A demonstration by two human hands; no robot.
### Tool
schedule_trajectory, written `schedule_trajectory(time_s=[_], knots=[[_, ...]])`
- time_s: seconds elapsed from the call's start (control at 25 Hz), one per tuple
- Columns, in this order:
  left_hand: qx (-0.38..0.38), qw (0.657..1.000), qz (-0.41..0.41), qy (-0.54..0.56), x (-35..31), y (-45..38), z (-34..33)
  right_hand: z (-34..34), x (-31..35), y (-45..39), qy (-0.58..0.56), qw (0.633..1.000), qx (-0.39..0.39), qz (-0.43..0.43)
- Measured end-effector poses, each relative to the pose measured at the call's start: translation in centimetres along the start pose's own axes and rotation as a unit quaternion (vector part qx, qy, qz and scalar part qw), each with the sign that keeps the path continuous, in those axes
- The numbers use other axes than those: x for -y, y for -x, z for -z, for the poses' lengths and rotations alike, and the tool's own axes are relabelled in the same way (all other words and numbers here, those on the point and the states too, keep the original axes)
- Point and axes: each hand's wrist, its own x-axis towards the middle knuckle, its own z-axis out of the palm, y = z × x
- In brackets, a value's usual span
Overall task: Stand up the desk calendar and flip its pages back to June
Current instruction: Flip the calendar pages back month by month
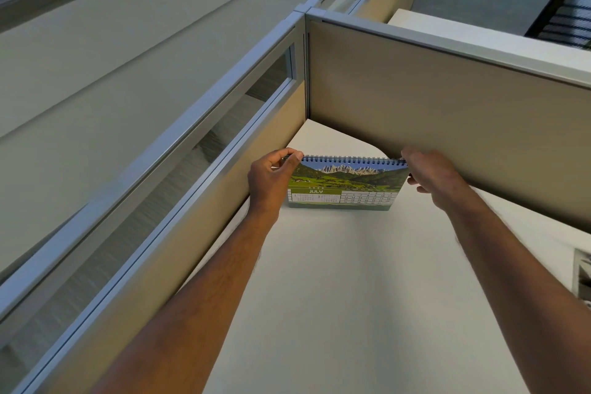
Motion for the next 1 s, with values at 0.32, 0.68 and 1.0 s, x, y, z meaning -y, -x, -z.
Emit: schedule_trajectory(time_s=[0.32, 0.68, 1.0], knots=[[-0.005, 1.000, 0.007, 0.019, -0.2, 0.4, 0.0, -0.4, 0.7, -0.8, -0.049, 0.998, -0.027, 0.034], [-0.003, 1.000, 0.004, 0.020, 0.0, 0.4, -0.1, 0.0, 1.3, -0.2, -0.171, 0.984, 0.027, 0.037], [0.007, 0.993, 0.073, 0.096, -0.2, 0.4, -0.2, 0.1, 1.0, 0.0, -0.174, 0.984, 0.013, 0.041]])
